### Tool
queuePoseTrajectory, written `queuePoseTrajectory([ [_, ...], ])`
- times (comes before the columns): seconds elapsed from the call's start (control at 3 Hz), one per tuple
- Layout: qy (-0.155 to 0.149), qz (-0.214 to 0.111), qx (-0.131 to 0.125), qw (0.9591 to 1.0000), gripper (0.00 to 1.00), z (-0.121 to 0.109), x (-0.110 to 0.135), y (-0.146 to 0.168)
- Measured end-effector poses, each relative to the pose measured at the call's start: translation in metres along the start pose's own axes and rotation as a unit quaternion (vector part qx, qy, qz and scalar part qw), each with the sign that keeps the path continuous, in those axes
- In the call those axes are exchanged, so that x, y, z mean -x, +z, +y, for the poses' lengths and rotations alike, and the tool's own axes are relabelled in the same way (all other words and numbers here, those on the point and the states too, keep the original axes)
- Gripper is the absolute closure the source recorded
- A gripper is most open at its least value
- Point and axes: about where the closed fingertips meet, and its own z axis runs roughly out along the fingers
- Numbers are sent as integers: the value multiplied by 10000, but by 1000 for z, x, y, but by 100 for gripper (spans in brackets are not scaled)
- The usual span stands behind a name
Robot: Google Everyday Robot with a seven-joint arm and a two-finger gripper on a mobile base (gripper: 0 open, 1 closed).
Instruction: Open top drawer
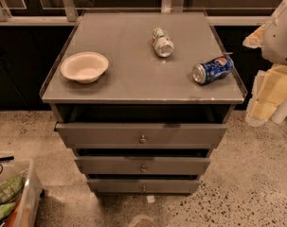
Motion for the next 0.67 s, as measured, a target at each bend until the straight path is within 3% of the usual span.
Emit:
queuePoseTrajectory([
  [0.33,1,-2,-1,10000,0,0,0,0],
  [0.67,193,-330,-227,9990,0,-11,2,5],
])
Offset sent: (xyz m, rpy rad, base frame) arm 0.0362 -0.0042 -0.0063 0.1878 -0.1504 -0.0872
